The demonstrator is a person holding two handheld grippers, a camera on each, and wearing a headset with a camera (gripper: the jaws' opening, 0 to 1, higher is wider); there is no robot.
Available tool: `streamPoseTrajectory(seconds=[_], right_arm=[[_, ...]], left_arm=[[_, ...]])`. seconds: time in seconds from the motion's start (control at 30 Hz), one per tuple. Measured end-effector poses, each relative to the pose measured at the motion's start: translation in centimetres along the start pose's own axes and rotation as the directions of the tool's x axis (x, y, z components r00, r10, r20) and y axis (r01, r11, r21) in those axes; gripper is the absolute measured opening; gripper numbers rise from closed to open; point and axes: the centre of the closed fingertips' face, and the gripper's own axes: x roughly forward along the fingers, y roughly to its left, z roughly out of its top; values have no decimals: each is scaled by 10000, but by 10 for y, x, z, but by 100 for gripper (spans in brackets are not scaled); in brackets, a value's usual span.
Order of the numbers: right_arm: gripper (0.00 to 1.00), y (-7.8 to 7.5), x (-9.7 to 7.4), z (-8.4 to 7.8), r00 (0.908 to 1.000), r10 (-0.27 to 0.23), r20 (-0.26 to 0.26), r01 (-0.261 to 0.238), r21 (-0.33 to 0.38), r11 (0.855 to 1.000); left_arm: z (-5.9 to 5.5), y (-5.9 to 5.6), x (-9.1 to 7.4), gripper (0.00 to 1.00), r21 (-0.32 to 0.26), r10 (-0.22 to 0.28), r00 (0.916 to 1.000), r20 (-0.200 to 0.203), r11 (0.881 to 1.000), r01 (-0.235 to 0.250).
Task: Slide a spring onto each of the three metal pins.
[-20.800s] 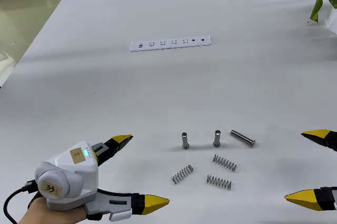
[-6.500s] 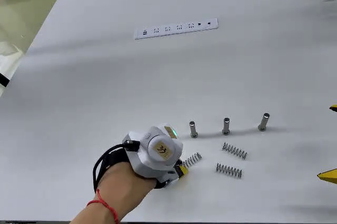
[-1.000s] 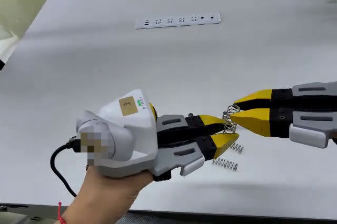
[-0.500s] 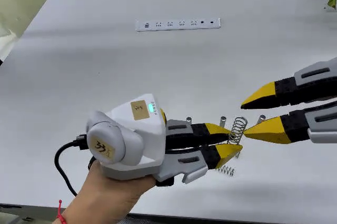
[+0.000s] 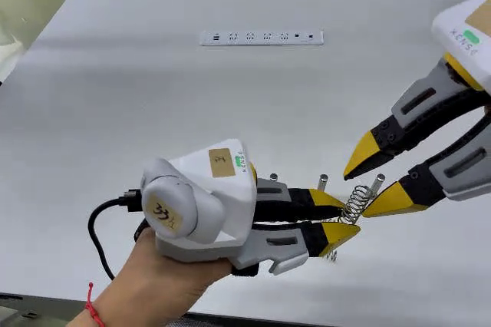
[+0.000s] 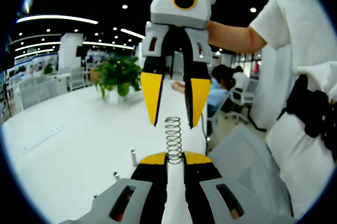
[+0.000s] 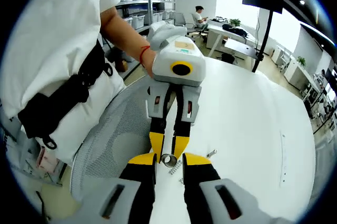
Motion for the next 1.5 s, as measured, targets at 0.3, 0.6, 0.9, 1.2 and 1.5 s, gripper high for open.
streamPoseTrajectory(seconds=[0.3, 0.6, 0.9, 1.2, 1.5], right_arm=[[18, 6, 8, -5, 9903, 918, -1040, -974, -497, 9940], [15, 10, 12, -10, 9744, 1438, -1728, -1602, -847, 9834], [13, 7, 10, -17, 9679, 1536, -1989, -1749, -942, 9801], [13, 8, 11, -15, 9672, 1584, -1986, -1800, -958, 9790], [12, 10, 11, -16, 9648, 1609, -2081, -1841, -974, 9781]], left_arm=[[1, -3, 2, 10, 54, -143, 9999, -40, 9999, 143], [3, -4, 4, 10, 81, -253, 9997, -6, 9996, 253], [2, -4, 4, 10, 50, -257, 9997, 2, 9997, 257], [3, -6, 5, 10, 89, -315, 9995, 9, 9995, 315], [3, -7, 6, 10, 81, -352, 9994, 9, 9993, 352]])
